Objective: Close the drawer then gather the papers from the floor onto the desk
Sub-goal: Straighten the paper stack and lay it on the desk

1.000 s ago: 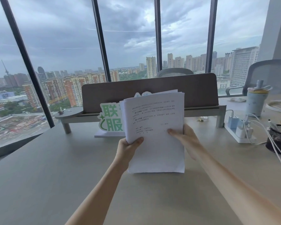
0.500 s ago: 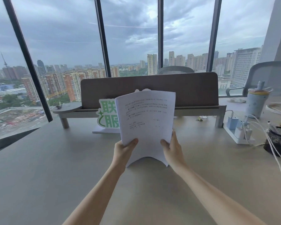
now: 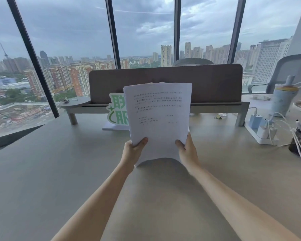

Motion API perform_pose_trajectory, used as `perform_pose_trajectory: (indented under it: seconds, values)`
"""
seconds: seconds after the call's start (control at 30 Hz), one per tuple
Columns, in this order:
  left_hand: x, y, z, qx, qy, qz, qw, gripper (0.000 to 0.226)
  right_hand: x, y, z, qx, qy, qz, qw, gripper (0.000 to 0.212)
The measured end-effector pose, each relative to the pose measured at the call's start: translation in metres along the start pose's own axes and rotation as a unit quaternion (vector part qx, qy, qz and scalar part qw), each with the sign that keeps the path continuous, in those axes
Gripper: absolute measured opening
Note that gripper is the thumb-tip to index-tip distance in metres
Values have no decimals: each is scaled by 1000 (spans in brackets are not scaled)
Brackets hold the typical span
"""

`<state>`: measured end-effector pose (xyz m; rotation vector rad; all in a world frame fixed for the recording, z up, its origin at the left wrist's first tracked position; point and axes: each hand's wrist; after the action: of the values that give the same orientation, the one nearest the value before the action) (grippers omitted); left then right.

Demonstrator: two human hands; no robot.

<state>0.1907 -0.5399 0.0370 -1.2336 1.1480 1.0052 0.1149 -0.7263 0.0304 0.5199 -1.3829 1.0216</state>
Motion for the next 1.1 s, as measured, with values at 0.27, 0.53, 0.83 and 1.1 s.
perform_pose_trajectory:
  seconds: [0.27,0.53,0.83,1.1]
  values:
    - [17,-1,4,-4,-11,26,1000,14,-9,8,-12,35,-2,-41,999,20]
    - [-1,-3,36,56,-9,84,995,23,-11,-30,-9,86,25,-69,994,47]
    - [-34,19,83,43,46,125,990,24,52,-16,-28,131,3,-64,989,28]
    - [-64,43,132,-41,66,116,990,28,84,-6,-72,161,-28,-56,985,28]
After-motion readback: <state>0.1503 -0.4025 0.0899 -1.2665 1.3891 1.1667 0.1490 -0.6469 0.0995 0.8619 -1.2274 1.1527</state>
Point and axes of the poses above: each hand's wrist, its own y-axis away from the middle knuckle, its own z-axis out of the back of the hand, x = y × z, and after that the axes turned 3 degrees about -x, right-handed
